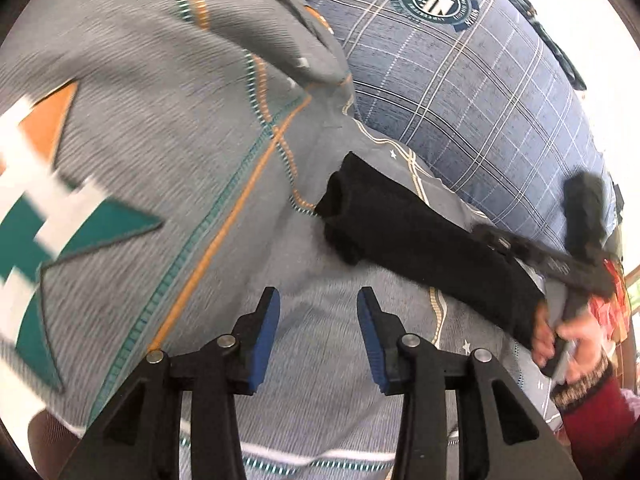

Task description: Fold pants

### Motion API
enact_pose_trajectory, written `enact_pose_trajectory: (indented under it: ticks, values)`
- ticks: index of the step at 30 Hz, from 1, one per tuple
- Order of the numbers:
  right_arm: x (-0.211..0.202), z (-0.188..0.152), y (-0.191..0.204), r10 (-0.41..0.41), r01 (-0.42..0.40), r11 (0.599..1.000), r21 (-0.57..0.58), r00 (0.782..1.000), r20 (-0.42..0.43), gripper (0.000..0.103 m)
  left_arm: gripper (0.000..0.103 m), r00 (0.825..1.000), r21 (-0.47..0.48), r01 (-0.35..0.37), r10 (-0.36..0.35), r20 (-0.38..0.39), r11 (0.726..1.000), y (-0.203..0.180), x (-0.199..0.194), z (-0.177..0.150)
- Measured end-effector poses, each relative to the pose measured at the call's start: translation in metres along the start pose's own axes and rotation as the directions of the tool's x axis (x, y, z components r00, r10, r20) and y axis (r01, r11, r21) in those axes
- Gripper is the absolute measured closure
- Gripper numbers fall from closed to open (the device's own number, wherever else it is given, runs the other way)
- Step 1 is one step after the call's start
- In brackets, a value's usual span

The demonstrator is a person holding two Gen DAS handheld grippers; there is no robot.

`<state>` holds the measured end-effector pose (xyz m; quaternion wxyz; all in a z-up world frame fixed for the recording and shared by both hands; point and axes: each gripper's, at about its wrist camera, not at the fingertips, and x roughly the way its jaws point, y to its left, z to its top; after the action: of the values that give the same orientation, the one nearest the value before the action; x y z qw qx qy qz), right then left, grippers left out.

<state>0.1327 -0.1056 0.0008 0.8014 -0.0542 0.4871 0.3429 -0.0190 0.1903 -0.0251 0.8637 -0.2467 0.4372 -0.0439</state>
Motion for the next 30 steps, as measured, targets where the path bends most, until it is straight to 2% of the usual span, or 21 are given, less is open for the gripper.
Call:
enact_pose_trajectory:
  ticks: [3,6,7,8,11,12,13,14,15,17,19,20,22,26,27,28,29,30]
  values:
    - [0.038,0.028,0.028,0.018,-0.021,0.997,-0.073,0.999,-0.042,0.028,0.064,1.000,-0.008,0.001,-0.001,0.004,1.000,0.002,-0.002,-0.004]
    - [0.075,0.049,0.045,0.069,-0.075,0.995,-0.067,0.994,-0.089,0.034,0.063,1.000,-0.022,0.012,-0.012,0.003,1.000,0.008,-0.004,-0.004]
    - [0.083,0.050,0.049,0.098,-0.105,0.993,-0.056,0.988,-0.117,0.046,0.063,1.000,-0.025,0.020,-0.020,0.001,0.999,0.009,-0.004,-0.003]
    - [0.089,0.048,0.054,0.140,-0.147,0.988,-0.038,0.979,-0.150,0.063,0.063,1.000,-0.027,0.027,-0.027,0.001,0.999,0.009,-0.005,-0.003]
    - [0.076,0.027,0.072,0.273,-0.282,0.959,-0.018,0.943,-0.192,0.064,0.063,1.000,0.005,0.007,-0.007,0.018,1.000,0.008,-0.010,-0.002]
    - [0.070,0.018,0.078,0.315,-0.326,0.945,-0.019,0.926,-0.209,0.064,0.063,1.000,0.016,0.000,0.000,0.021,1.000,0.007,-0.010,-0.001]
    - [0.063,0.005,0.087,0.363,-0.380,0.925,-0.020,0.898,-0.247,0.064,0.063,1.000,0.025,-0.003,0.002,0.022,1.000,0.006,-0.009,0.000]
    - [0.060,-0.004,0.093,0.380,-0.404,0.914,-0.029,0.882,-0.280,0.061,0.063,1.000,0.032,0.001,-0.002,0.025,0.999,0.006,-0.009,0.000]
    - [0.056,-0.014,0.100,0.362,-0.400,0.914,-0.063,0.878,-0.313,0.059,0.063,1.000,0.042,0.003,-0.004,0.027,0.999,0.005,-0.008,0.001]
    - [0.049,-0.018,0.107,0.293,-0.349,0.928,-0.131,0.900,-0.322,0.058,0.063,0.999,0.058,-0.013,0.011,0.031,0.998,0.001,-0.005,0.000]
    - [0.040,-0.011,0.110,0.250,-0.305,0.936,-0.175,0.927,-0.280,0.055,0.063,0.999,0.062,-0.019,0.018,0.030,0.998,-0.001,-0.004,-0.001]
    - [0.036,-0.003,0.112,0.211,-0.262,0.943,-0.203,0.947,-0.242,0.044,0.063,1.000,0.056,-0.015,0.014,0.024,0.998,0.000,-0.003,-0.002]
    - [0.036,0.011,0.115,0.168,-0.209,0.950,-0.234,0.968,-0.185,0.024,0.063,1.000,0.047,-0.009,0.008,0.018,0.999,0.002,-0.003,-0.003]
    - [0.073,0.021,0.131,0.118,-0.188,0.940,-0.283,0.962,-0.247,0.024,0.063,1.000,0.036,-0.011,0.011,0.015,0.999,0.004,-0.005,-0.005]
    - [0.085,0.016,0.136,0.074,-0.162,0.936,-0.311,0.958,-0.276,0.026,0.063,1.000,0.031,-0.014,0.013,0.015,0.999,0.005,-0.006,-0.006]
    - [0.096,0.009,0.141,0.013,-0.120,0.929,-0.349,0.956,-0.294,0.044,0.063,1.000,0.026,-0.016,0.015,0.017,1.000,0.005,-0.007,-0.006]
    - [0.096,0.005,0.143,-0.035,-0.070,0.921,-0.384,0.965,-0.261,0.060,0.061,1.000,0.022,-0.016,0.016,0.022,1.000,0.006,-0.009,-0.006]
    - [0.092,0.002,0.146,-0.056,-0.042,0.915,-0.401,0.972,-0.229,0.068,0.060,0.999,0.017,-0.016,0.015,0.030,1.000,0.007,-0.011,-0.006]
